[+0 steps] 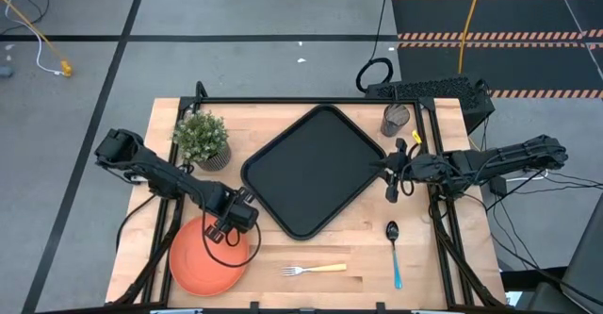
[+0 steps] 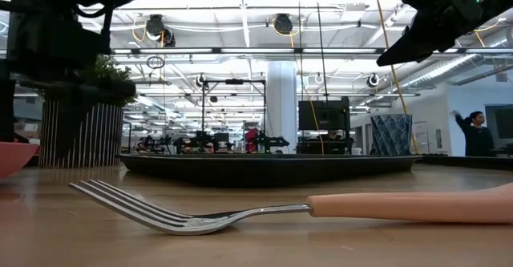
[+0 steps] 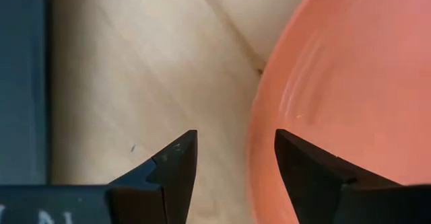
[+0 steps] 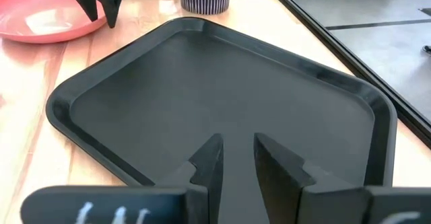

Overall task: Pick and place plate/cup/fork/spoon on tray
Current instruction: Put the orange plate on the black serving tray, then put the blue cup on the black serving tray

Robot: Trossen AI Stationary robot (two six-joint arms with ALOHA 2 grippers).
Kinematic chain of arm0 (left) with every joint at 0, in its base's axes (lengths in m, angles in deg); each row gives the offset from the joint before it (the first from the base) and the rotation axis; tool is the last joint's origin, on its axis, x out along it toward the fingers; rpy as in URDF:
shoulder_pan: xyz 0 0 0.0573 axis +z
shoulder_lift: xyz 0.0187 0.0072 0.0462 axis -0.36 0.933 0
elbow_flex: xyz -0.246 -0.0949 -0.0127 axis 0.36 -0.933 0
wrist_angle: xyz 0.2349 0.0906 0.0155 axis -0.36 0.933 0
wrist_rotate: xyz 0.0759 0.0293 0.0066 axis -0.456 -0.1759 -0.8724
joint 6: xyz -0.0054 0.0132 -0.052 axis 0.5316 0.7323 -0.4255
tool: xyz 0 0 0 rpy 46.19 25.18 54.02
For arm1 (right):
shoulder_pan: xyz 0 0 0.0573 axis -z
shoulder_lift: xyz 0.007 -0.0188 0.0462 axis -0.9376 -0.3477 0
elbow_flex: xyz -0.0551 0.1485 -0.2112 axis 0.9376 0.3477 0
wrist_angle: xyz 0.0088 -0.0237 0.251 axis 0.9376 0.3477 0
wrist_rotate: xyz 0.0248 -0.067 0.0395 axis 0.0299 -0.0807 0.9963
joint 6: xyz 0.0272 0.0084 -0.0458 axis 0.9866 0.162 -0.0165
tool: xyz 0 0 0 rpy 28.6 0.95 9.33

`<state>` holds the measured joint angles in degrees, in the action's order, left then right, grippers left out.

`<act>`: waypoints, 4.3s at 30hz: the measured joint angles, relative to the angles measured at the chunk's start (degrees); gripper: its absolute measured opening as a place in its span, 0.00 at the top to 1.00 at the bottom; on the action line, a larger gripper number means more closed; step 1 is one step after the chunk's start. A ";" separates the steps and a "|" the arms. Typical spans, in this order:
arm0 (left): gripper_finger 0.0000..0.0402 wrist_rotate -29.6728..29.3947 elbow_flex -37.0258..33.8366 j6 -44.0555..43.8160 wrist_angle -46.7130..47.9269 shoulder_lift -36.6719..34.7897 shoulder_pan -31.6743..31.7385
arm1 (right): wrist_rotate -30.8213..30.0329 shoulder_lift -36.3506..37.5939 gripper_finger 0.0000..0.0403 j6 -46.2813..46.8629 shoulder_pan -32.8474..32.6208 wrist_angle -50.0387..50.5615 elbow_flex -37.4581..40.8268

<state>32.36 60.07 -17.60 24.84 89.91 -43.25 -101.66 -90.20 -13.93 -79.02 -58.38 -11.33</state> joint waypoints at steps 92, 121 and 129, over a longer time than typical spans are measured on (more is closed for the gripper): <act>0.95 1.82 50.05 6.27 1.34 31.52 43.07 | -7.26 0.00 0.81 4.50 0.02 3.04 0.07; 0.64 -16.29 49.91 15.98 -0.55 28.84 39.17 | -7.23 0.00 0.81 4.42 0.02 4.74 0.07; 0.64 -14.44 49.91 16.19 -7.10 20.84 37.76 | -7.30 -0.13 0.81 1.58 0.02 4.55 0.07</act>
<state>17.92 109.98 -1.42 17.75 110.75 -5.49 -108.96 -90.33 -12.36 -79.00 -53.83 -11.26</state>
